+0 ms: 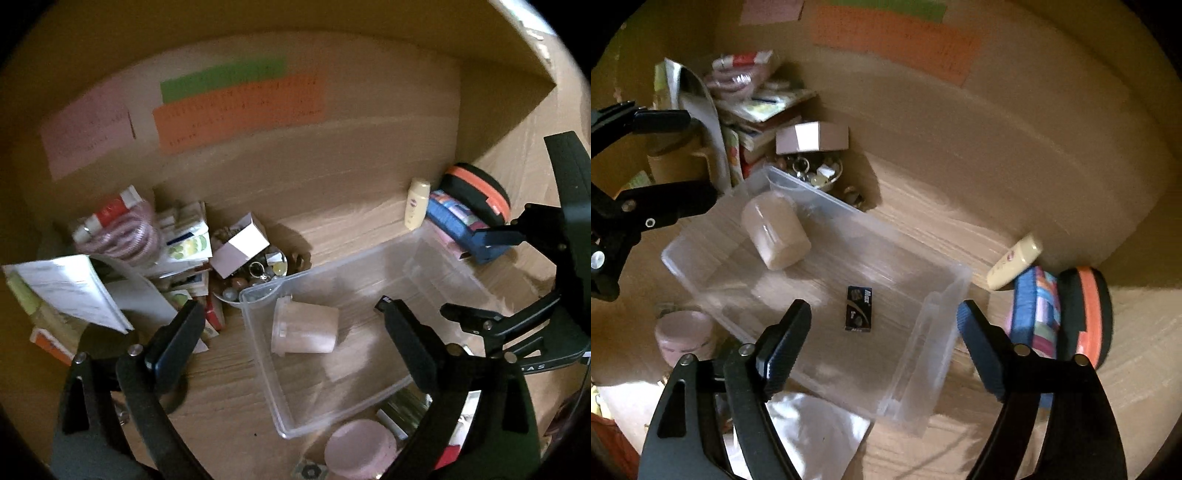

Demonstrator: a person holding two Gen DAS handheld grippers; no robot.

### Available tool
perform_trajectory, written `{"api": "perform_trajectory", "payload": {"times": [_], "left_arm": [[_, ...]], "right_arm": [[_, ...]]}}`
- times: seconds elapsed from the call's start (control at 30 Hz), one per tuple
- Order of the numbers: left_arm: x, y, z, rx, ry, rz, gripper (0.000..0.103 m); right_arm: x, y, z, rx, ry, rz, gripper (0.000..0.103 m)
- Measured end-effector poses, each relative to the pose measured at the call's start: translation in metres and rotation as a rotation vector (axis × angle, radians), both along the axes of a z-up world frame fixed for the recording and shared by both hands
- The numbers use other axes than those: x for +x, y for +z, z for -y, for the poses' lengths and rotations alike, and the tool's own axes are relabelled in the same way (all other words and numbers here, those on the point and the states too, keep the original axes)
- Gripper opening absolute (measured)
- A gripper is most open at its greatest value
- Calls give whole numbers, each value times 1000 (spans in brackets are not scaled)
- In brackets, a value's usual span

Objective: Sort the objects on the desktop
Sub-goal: 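Withdraw both grippers from the clear box back toward the clutter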

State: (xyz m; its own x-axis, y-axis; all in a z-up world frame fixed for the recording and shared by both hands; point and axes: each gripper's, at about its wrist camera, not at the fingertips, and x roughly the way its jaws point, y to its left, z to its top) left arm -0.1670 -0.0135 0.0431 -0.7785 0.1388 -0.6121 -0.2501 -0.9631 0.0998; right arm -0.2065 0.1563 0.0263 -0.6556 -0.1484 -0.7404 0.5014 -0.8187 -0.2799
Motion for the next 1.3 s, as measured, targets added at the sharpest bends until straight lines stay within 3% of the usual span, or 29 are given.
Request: {"api": "perform_trajectory", "payload": {"times": [0.33,0.67,0.8,0.97,1.3], "left_arm": [[51,16,-1,-7,1,-82,100],[94,13,14,31,38,-101,101],[104,2,22,28,66,-84,101],[108,-22,31,22,106,-26,101],[94,-77,17,53,82,128,101]], "right_arm": [[53,21,-15,-40,-2,-92,81],[95,24,-31,-107,-2,-163,85],[109,21,-40,-139,-4,-185,95],[119,14,-49,-162,-14,-204,96],[105,-27,-71,-188,-69,-95,96]]}}
